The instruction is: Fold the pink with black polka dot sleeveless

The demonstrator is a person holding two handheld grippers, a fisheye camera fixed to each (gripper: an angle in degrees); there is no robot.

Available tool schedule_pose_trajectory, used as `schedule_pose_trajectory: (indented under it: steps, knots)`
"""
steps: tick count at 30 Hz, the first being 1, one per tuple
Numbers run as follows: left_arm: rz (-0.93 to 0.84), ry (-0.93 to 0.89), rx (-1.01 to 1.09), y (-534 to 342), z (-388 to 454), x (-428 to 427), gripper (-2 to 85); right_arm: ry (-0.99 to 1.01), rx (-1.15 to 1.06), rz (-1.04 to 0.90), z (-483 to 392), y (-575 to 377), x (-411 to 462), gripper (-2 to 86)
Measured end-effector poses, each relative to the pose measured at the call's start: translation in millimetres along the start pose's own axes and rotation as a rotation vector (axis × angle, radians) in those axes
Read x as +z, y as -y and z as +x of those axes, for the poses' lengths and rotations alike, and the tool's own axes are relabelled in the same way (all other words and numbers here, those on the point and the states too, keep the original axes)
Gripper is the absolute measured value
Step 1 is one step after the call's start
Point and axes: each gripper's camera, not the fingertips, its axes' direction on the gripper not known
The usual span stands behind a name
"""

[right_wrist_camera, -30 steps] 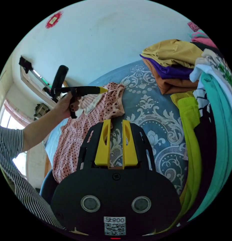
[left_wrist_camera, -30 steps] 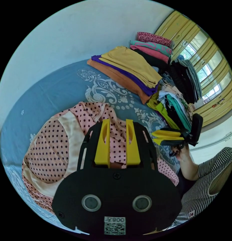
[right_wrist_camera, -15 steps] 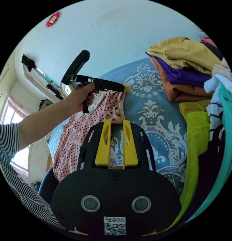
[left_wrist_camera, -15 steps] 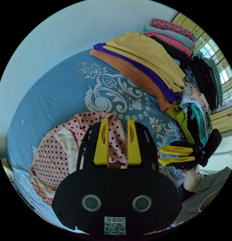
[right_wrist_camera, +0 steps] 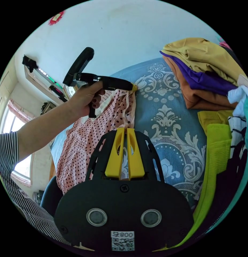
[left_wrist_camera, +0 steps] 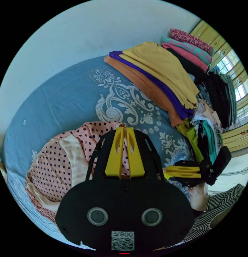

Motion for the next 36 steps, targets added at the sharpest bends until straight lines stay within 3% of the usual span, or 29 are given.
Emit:
schedule_pose_trajectory:
  steps: [9, 16, 26, 36]
  knots:
    - [0.118, -0.278, -0.125, -28.7, -61.1, -21.6, 1.7, 0.091, -0.081, 0.067, -17.7, 7.6, -15.7, 1.1]
    - [0.143, -0.374, -0.253, -70.8, -120.3, -8.8, 1.7, 0.100, -0.209, 0.014, -46.5, 22.2, -8.8, 1.1]
    - [0.128, -0.432, -0.313, -94.4, -151.3, 38.3, 3.6, 0.048, -0.298, -0.138, -74.3, 48.0, 20.3, 1.2]
    - [0.215, -0.386, -0.205, -109.4, -129.2, 50.8, 4.6, 0.029, -0.304, -0.209, -81.0, 77.0, 28.2, 1.6]
